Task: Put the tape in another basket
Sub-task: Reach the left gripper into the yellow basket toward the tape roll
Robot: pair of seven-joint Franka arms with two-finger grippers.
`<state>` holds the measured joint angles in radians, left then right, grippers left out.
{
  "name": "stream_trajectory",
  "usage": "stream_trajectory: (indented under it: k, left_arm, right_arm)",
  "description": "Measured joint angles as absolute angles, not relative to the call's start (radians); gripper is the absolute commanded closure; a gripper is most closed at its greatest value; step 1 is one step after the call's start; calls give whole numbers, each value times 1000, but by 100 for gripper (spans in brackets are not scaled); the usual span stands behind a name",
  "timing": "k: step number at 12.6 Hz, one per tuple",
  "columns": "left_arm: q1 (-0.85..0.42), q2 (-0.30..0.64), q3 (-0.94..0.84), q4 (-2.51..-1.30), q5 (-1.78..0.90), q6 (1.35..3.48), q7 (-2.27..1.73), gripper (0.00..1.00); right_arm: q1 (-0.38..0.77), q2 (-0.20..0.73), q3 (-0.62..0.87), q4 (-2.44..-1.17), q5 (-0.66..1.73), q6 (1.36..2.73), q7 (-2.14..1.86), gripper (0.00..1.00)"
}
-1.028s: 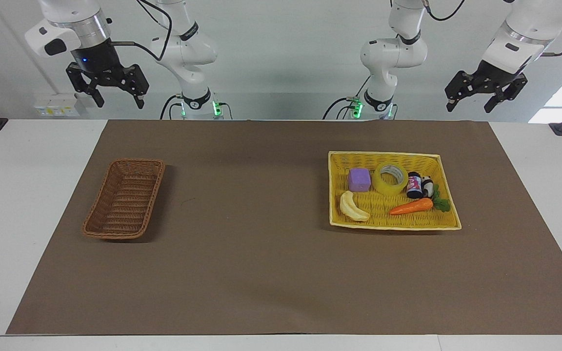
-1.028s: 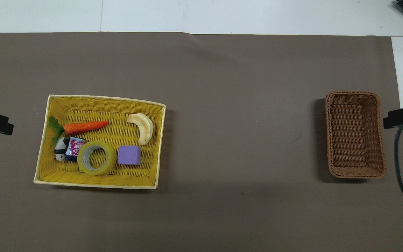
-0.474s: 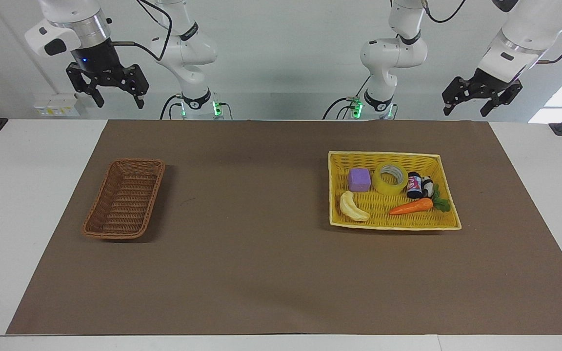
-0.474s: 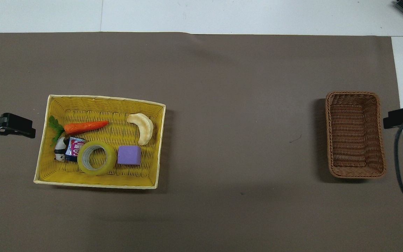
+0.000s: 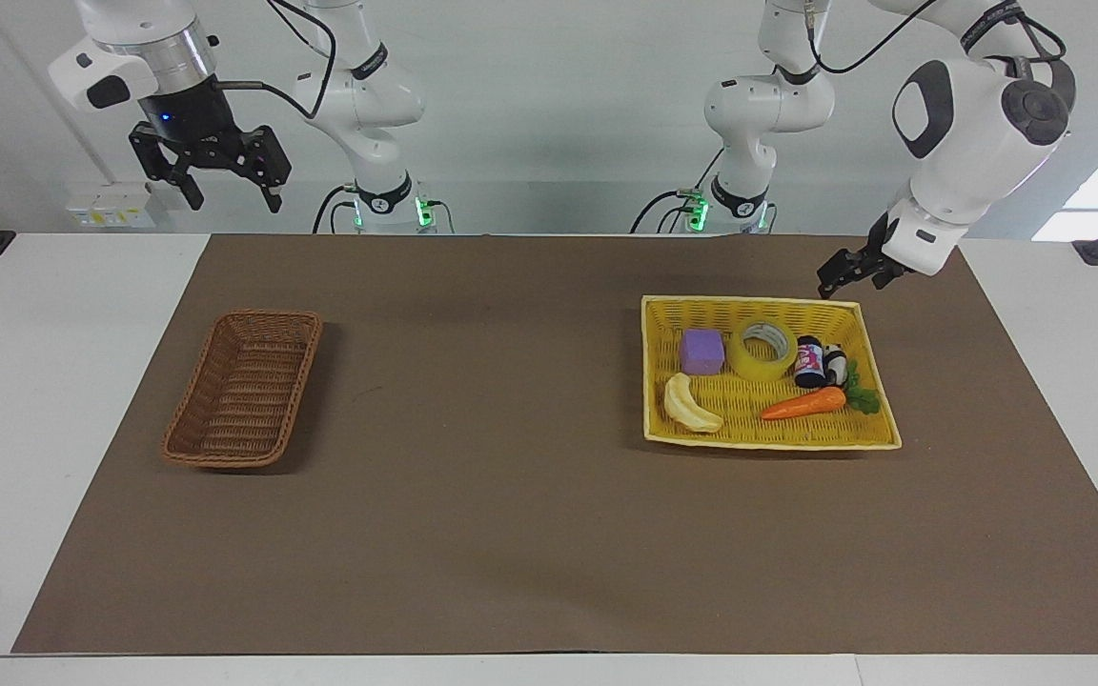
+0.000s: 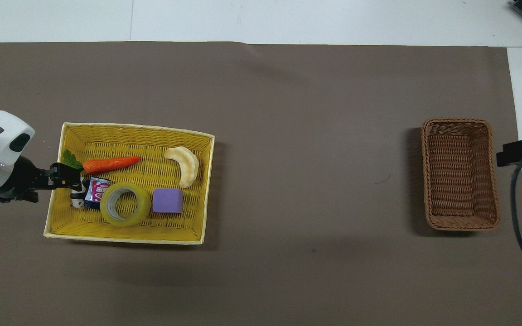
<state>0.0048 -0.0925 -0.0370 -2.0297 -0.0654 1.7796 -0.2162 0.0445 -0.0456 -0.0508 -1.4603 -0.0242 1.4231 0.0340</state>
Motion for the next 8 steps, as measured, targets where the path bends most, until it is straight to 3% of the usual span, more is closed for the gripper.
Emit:
stream_trajectory:
  k: [2,3,8]
  left_arm:
    - [5,-93,-38,-2120,-66,1857,-244,3]
    - [4,-93,-40,-2156,-68,1883,-252,10]
    - [-21,-87,-49,-2293,-70,2031,-287,17]
  right_arm:
    - [45,-46,-51,-1460,-24,1423,34,0]
    - [45,-46,-51,-1460,-24,1423,34,0]
    - [45,-46,-51,-1460,-24,1423,34,0]
